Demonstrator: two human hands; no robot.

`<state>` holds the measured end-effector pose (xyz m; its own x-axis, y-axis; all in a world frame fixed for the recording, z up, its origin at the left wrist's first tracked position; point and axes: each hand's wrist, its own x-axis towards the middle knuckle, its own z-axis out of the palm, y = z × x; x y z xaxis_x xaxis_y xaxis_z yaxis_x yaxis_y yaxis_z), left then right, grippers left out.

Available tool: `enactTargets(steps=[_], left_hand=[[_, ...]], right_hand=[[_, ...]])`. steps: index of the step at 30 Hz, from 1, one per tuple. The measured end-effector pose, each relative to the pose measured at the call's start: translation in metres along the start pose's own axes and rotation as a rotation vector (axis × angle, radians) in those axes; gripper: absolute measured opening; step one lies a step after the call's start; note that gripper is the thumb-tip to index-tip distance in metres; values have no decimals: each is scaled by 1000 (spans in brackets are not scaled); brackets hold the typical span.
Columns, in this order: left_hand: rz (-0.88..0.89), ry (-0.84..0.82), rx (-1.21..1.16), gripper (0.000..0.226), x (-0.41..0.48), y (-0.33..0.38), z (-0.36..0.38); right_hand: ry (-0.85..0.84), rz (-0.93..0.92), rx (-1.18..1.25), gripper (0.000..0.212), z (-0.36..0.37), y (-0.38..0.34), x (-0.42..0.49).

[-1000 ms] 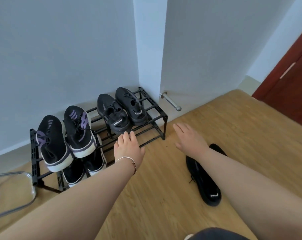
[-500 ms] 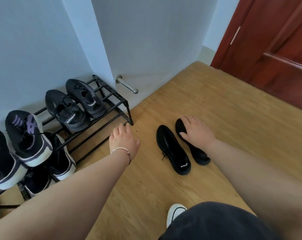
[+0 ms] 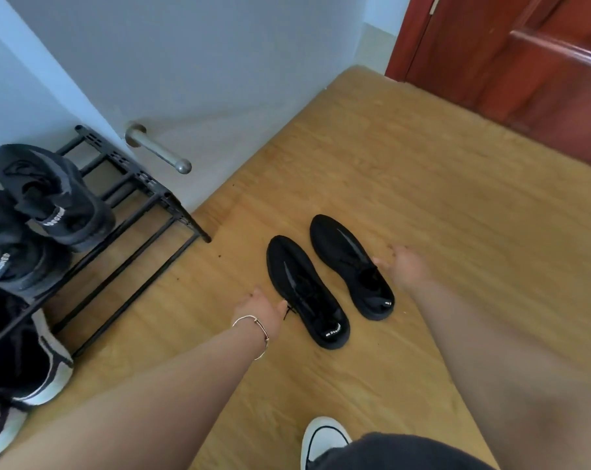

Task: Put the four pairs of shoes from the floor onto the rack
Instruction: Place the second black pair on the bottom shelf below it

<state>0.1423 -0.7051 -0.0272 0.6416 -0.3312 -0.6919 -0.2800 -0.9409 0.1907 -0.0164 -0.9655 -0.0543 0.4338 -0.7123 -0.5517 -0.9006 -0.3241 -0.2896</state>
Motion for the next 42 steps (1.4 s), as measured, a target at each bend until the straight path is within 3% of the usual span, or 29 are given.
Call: enactTargets(steps=[4, 11, 15, 18, 22, 28, 34, 38, 42], left_hand=[[-101, -112, -219, 56, 18, 12, 20], [-126, -240, -688, 44, 23, 18, 59], [-211, -227, -972, 39, 27, 19, 70], [-227, -202, -976, 43, 27, 13, 73], [-186, -153, -861, 38, 30, 3, 64], [-183, -174, -951, 50, 44, -19, 65], [-225, -182, -1128, 10, 21, -48, 58], [-245, -123, -1211, 11, -4, -80, 46], [-261, -66, -1286, 13, -25, -119, 41]], right_hand=[[-108, 114, 121, 65, 20, 9, 13], [-125, 200, 331, 64, 40, 10, 9], [-95, 228, 414, 62, 55, 8, 3], [-134, 232, 436, 45, 64, 7, -5], [-165, 197, 538, 42, 70, -2, -20], [-186, 177, 630, 38, 75, -7, -38], [-217, 144, 671, 41, 83, -24, -63], [-226, 87, 686, 38, 92, -51, -84], [-238, 27, 676, 20, 106, -86, -103]])
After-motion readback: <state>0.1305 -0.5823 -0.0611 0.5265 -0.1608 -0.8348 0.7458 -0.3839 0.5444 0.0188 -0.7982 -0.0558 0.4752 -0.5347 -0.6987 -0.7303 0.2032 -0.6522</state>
